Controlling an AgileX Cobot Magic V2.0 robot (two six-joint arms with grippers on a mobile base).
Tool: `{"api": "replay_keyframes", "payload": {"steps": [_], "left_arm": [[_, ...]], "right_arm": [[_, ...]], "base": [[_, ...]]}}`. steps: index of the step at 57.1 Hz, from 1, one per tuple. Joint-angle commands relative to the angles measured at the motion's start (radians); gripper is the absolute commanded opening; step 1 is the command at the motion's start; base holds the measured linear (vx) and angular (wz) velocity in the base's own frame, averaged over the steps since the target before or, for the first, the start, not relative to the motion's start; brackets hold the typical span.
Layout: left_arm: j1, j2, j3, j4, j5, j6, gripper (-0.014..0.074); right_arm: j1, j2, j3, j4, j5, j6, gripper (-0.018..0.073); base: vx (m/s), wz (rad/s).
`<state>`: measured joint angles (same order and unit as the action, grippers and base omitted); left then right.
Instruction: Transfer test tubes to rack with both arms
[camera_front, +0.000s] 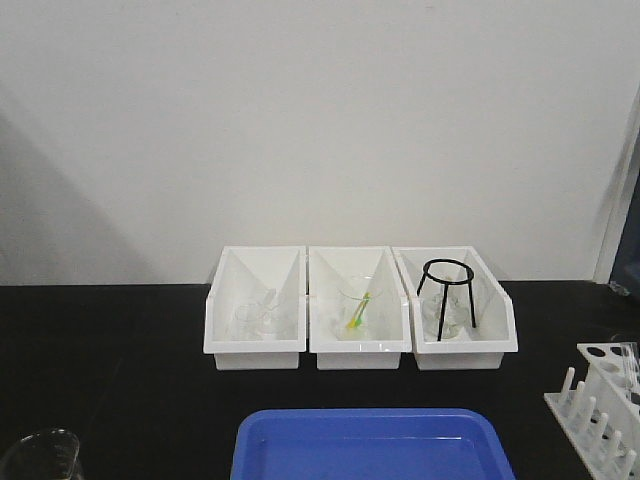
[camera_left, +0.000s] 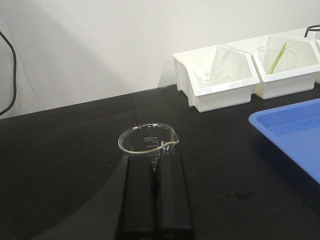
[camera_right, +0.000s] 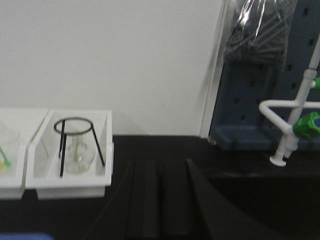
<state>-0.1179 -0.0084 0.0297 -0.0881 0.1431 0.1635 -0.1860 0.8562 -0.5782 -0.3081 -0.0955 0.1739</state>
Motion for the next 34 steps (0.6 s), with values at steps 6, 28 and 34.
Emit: {"api": "replay_keyframes", "payload": {"steps": [6, 28, 34], "left_arm": [[0.003, -0.019, 0.026, -0.010, -0.076, -0.002, -0.0020], [0.003, -0.019, 0.026, -0.010, -0.076, -0.002, -0.0020], [0.003, -0.019, 0.026, -0.010, -0.076, -0.002, -0.0020]], "right_arm": [[0.095, -0.214, 0.102, 0.194, 0.075, -0.182, -0.0008], [0.104, -0.850, 0.537, 0.239, 0.088, -0.111, -0.0008], [0.104, -0.859, 0.608, 0.239, 0.065, -0.111, -0.0008]], "base": [[0.00, 0.00], [0.00, 0.00], [0.00, 0.00]]}}
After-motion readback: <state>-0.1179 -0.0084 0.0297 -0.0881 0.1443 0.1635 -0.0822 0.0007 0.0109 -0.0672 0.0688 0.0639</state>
